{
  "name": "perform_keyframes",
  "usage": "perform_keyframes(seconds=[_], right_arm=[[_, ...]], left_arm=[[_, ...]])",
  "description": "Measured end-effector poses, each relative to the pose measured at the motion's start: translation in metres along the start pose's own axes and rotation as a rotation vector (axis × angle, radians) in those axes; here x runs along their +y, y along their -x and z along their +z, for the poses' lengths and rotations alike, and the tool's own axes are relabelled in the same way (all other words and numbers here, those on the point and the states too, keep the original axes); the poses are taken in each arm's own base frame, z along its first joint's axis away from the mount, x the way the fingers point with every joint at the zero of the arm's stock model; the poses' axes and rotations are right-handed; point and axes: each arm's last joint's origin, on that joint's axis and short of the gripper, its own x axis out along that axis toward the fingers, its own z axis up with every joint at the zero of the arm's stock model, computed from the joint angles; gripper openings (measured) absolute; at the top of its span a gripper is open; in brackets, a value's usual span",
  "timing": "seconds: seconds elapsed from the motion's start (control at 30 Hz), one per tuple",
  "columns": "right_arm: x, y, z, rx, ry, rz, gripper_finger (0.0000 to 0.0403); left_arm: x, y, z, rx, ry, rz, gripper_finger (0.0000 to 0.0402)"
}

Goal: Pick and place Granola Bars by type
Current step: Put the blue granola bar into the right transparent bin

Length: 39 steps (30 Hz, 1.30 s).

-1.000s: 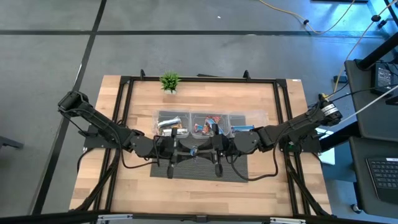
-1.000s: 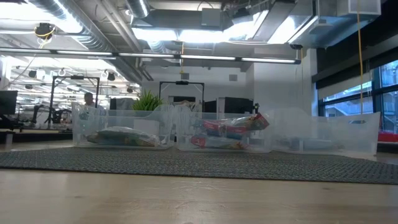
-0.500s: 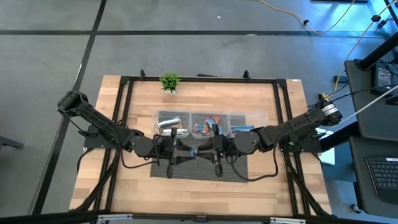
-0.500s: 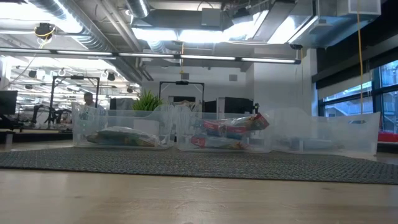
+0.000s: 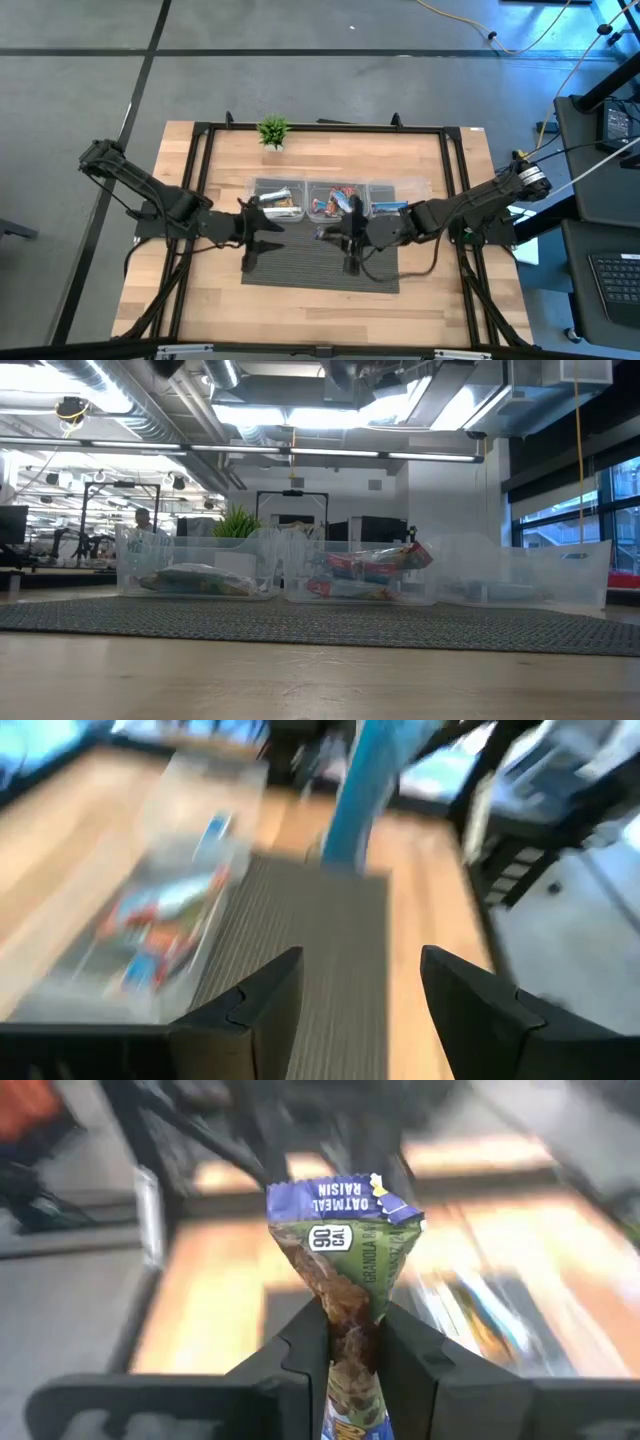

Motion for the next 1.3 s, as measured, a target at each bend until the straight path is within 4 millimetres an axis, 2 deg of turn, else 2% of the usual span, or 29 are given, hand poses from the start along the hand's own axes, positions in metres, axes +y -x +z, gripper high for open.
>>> perform_keyframes(seconds=[0.13,0.37,0.5,0.77,1.07,1.3], right_arm=[[-0.024,0.01,-0.013,0.192,-0.072,-0.157,0.0077],[-0.072,0.033,-0.042,0.574,-0.175,-0.478,0.0077],[-0.092,0.034,-0.054,0.729,-0.182,-0.611,0.0077],[-0.117,0.017,-0.063,0.795,-0.329,-0.686,0.0077],[-0.129,-0.008,-0.083,0.875,-0.394,-0.773,0.0077],[-0.131,-0.021,-0.096,0.923,-0.413,-0.805,0.0077]], left_arm=[[0.009,0.004,-0.014,0.13,0.088,0.101,0.0194],[0.018,-0.004,-0.039,0.32,0.169,0.272,0.0196],[0.018,-0.012,-0.048,0.366,0.19,0.329,0.0193],[0.014,-0.035,-0.065,0.433,0.231,0.387,0.0196],[0.011,-0.057,-0.089,0.565,0.269,0.437,0.0192],[0.011,-0.075,-0.11,0.65,0.306,0.488,0.0195]])
